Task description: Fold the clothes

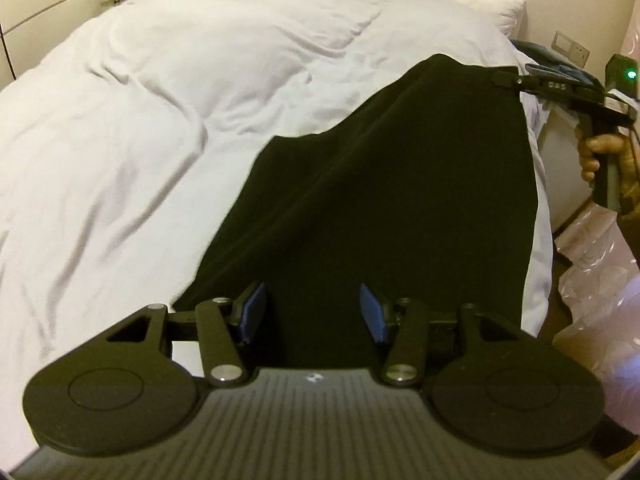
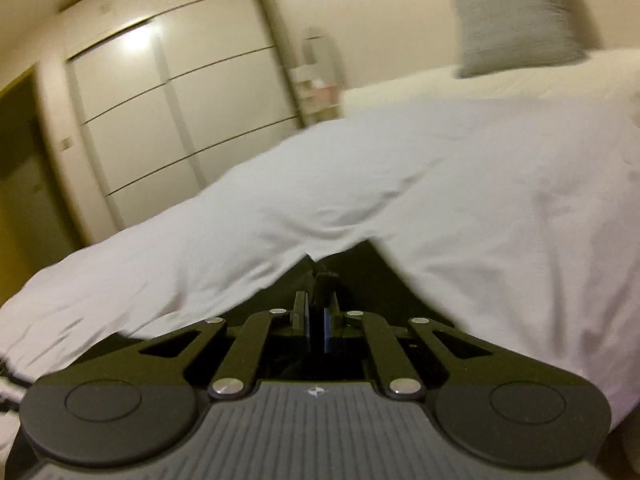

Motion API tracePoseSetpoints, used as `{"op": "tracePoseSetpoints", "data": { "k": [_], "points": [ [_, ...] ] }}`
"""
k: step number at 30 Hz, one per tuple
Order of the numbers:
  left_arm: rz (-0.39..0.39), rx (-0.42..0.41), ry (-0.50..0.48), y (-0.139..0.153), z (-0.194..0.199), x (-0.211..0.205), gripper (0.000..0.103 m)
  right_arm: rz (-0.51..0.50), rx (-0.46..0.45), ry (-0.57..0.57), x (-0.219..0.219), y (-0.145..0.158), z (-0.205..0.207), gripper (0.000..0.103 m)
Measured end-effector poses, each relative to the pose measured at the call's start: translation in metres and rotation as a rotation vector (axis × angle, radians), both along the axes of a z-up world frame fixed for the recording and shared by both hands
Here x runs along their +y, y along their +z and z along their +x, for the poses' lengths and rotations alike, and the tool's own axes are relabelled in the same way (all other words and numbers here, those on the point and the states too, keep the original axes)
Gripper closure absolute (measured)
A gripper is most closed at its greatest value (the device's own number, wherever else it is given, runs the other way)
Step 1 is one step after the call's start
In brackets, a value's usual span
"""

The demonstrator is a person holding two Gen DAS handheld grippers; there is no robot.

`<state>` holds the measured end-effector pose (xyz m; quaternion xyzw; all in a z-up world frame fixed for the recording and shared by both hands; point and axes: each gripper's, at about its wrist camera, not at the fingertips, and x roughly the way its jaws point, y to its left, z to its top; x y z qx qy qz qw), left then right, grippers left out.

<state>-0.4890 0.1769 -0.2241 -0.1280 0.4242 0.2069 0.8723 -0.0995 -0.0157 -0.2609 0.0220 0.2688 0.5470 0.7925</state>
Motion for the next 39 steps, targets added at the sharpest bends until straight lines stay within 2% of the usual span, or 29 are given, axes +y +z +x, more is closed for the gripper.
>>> {"op": "tracePoseSetpoints", "data": {
  "k": [2,4,7,9,10,12,14,16,17,18,21,27,29,32,34,37,39],
  "points": [
    [-0.007,0.014,-0.001,-0.008,0.008,-0.001,0.056,-0.041,0.061,-0.047,-0.004,-0.018,0.021,0.098],
    [-0.005,0.024,-0.001,-0.011,0.012,-0.002,0.056,-0.040,0.075,-0.045,-0.005,-0.028,0.025,0.098],
    [0.002,0.022,0.001,-0.010,0.013,-0.003,0.056,0.013,-0.009,-0.033,-0.012,-0.012,0.016,0.098],
    [-0.001,0.025,0.008,-0.011,0.014,-0.003,0.056,0.049,-0.033,-0.037,-0.005,-0.007,0.014,0.098],
    [-0.002,0.026,0.012,-0.012,0.014,-0.002,0.056,0.040,-0.041,-0.050,-0.007,-0.007,0.016,0.098],
    [-0.004,0.032,0.021,-0.012,0.014,-0.002,0.056,-0.045,-0.004,-0.078,0.005,-0.024,0.026,0.098],
    [0.003,0.044,0.028,-0.013,0.015,-0.004,0.056,-0.088,0.034,-0.096,0.012,-0.042,0.031,0.098],
    [0.017,0.057,0.027,-0.012,0.018,-0.005,0.055,-0.082,0.049,-0.122,0.010,-0.038,0.029,0.090],
    [0.021,0.060,0.026,-0.011,0.019,-0.005,0.055,-0.077,0.047,-0.148,0.009,-0.034,0.029,0.072],
    [0.023,0.062,0.024,-0.011,0.019,-0.005,0.055,-0.080,0.022,-0.194,0.007,-0.028,0.028,0.062],
    [0.030,0.062,0.027,-0.010,0.018,-0.007,0.055,-0.106,-0.062,-0.250,0.000,-0.010,0.022,0.062],
    [0.032,0.061,0.034,-0.008,0.016,-0.007,0.055,-0.090,-0.110,-0.104,0.005,0.004,-0.003,0.063],
    [0.033,0.061,0.037,-0.007,0.015,-0.007,0.055,-0.129,-0.102,-0.073,0.014,-0.003,-0.004,0.067],
    [0.038,0.064,0.047,-0.005,0.013,-0.005,0.055,-0.208,-0.109,-0.110,0.022,-0.021,0.006,0.076],
    [0.047,0.065,0.060,-0.001,0.009,-0.003,0.056,-0.237,-0.108,-0.166,0.021,-0.026,0.014,0.071],
    [0.076,0.054,0.063,0.004,0.005,-0.002,0.056,-0.172,-0.054,-0.181,0.005,-0.015,0.018,0.070],
    [0.082,0.065,0.074,0.003,0.008,0.000,0.056,-0.144,-0.070,-0.163,-0.001,-0.007,0.007,0.070]
  ]
}}
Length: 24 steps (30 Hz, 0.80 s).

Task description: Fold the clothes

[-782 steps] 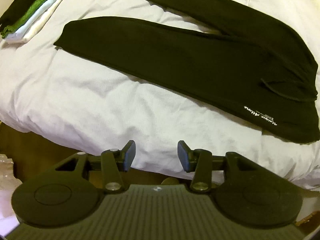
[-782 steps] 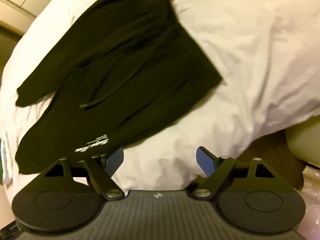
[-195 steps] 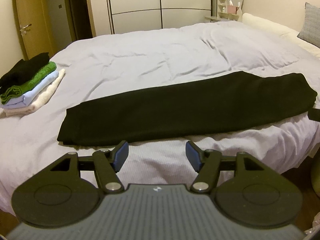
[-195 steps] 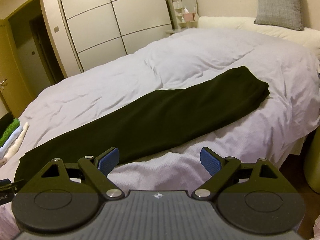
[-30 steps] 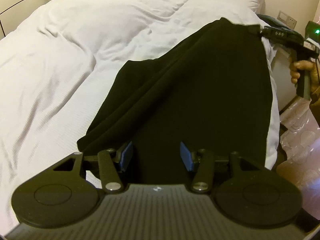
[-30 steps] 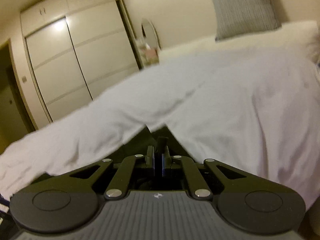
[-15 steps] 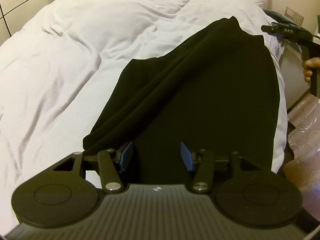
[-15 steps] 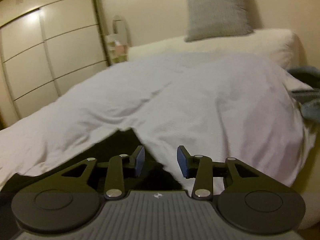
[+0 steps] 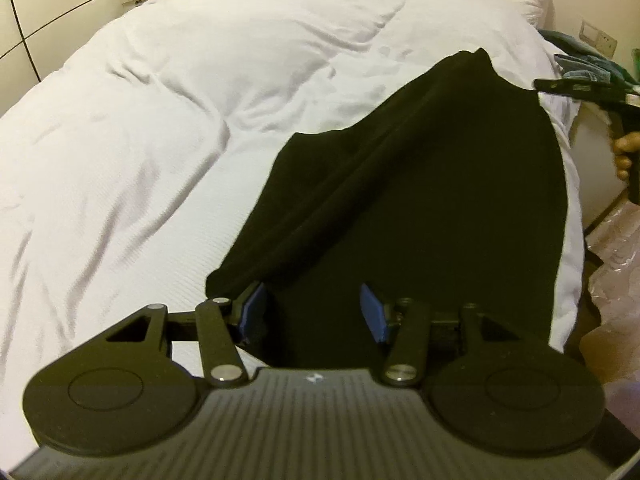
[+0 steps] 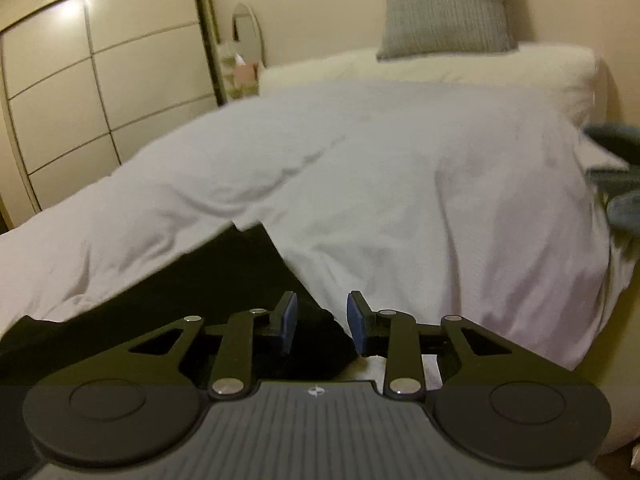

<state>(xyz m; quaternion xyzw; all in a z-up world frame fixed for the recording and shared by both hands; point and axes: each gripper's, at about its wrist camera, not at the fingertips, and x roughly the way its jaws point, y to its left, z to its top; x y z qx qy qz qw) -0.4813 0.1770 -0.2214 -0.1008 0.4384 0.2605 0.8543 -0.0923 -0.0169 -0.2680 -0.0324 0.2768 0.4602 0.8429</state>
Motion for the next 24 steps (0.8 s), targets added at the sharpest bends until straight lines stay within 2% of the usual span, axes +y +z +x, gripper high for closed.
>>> {"op": "tracePoseSetpoints", "data": {
  "k": [4,7,10,13,16,19,24],
  "points": [
    [0.002,0.011,-0.002,-0.004,0.005,-0.003,0.056,-0.025,0.005,0.025,-0.007,-0.005,-0.023,0.070],
    [0.007,0.022,-0.003,-0.004,0.005,-0.006,0.056,-0.039,0.018,0.002,-0.014,-0.010,-0.037,0.070],
    [0.025,0.019,0.000,0.001,0.001,-0.007,0.056,0.028,0.036,0.015,-0.024,0.005,-0.055,0.069],
    [0.044,0.009,0.003,0.004,-0.002,-0.010,0.056,0.077,0.041,0.101,-0.024,0.022,-0.089,0.067],
    [0.049,0.028,0.010,-0.003,-0.007,-0.013,0.056,0.091,0.062,0.213,-0.016,0.026,-0.131,0.067],
    [0.040,0.039,0.022,-0.012,-0.014,-0.015,0.056,0.052,0.071,0.313,-0.001,0.014,-0.172,0.068],
    [0.041,0.028,0.041,-0.011,-0.027,-0.022,0.056,-0.106,0.038,0.401,0.017,-0.017,-0.221,0.067]
  ]
}}
